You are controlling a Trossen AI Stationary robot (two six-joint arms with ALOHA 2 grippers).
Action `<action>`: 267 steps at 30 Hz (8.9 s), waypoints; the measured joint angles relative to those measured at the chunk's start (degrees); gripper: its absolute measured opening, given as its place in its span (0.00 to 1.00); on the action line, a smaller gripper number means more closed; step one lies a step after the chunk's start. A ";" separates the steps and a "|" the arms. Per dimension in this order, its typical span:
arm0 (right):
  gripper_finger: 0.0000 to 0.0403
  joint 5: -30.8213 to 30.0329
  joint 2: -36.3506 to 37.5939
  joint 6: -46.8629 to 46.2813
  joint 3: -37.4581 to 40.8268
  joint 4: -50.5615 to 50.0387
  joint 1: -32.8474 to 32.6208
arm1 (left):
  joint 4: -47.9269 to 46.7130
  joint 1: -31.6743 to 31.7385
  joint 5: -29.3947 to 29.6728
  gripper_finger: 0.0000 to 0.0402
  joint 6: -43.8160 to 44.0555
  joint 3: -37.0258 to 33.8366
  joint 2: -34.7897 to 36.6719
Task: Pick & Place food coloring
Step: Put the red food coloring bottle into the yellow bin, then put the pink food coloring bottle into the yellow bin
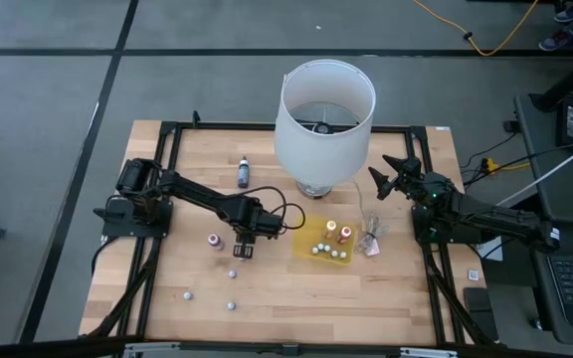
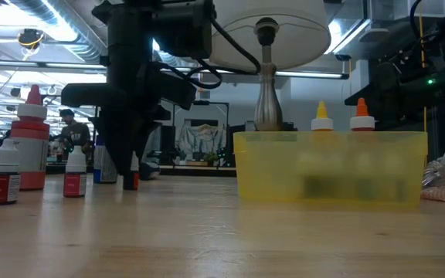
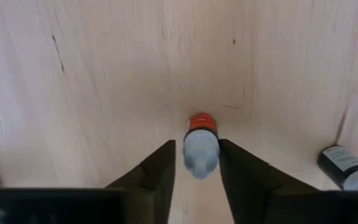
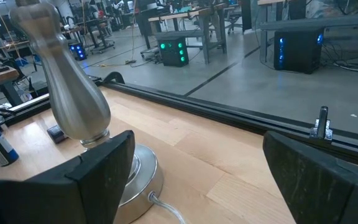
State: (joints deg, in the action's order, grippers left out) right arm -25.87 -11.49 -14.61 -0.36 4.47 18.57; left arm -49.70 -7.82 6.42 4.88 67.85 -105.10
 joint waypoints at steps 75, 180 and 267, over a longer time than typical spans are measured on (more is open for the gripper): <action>0.88 0.00 -0.02 0.05 0.00 -0.02 0.00 | -11.23 0.42 -3.44 0.18 -8.67 53.40 -29.22; 0.88 -0.01 0.00 0.03 0.00 -0.01 -0.02 | -21.54 -8.39 5.48 0.68 63.38 16.94 7.16; 0.88 -0.02 -0.13 -0.04 0.00 -0.02 -0.02 | -9.68 -9.67 -9.34 0.20 65.88 8.59 -5.55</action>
State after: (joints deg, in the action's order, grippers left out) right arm -25.89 -11.62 -14.66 -0.36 4.45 18.55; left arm -59.38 -17.49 -2.92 70.76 76.44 -110.65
